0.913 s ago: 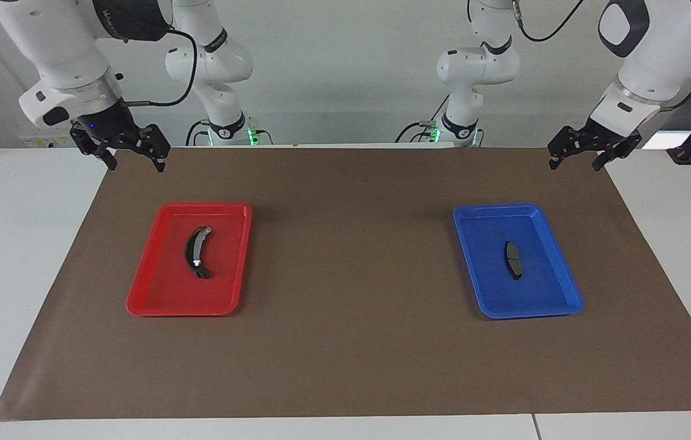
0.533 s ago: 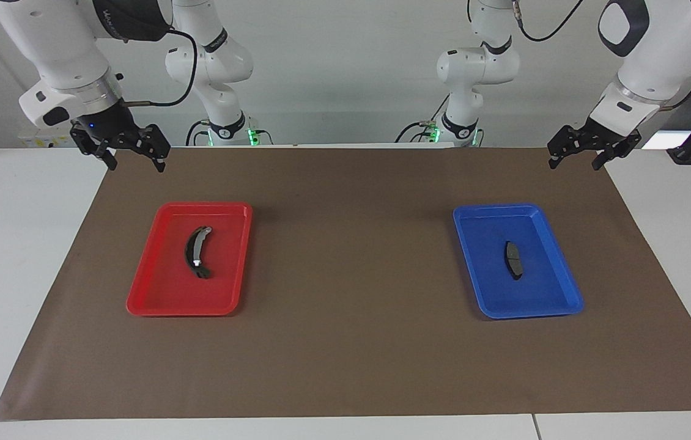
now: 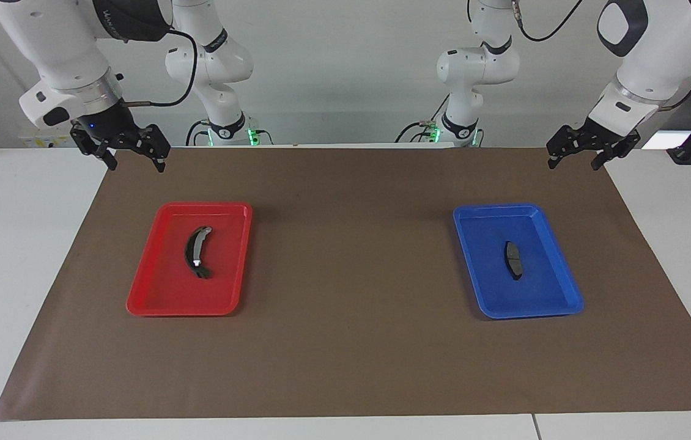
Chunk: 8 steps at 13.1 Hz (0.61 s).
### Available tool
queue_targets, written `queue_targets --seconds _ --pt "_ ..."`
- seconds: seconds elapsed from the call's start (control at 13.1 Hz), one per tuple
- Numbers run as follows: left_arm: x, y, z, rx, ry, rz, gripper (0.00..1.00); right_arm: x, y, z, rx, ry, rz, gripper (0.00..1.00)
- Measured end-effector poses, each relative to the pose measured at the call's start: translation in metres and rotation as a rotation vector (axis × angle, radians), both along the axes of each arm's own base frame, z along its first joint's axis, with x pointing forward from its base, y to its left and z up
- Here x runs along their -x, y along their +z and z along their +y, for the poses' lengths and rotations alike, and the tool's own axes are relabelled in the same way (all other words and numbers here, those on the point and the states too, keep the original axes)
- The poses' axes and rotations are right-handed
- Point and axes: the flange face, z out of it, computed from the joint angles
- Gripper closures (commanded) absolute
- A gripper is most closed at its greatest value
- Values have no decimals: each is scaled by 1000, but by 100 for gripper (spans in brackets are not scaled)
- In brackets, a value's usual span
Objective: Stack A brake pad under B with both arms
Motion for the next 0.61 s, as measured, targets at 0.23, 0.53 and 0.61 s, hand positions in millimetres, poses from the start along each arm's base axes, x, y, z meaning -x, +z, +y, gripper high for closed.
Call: queue_targets --seconds 0.23,0.53,0.61 --pt "-5 -5 -2 0 -4 -35 0 0 0 0 0 0 0 0" --pt "-17 -50 -4 0 -7 -87 0 0 0 0 0 0 0 0" --pt "-19 -66 -4 1 -7 -100 0 0 0 0 0 0 0 0"
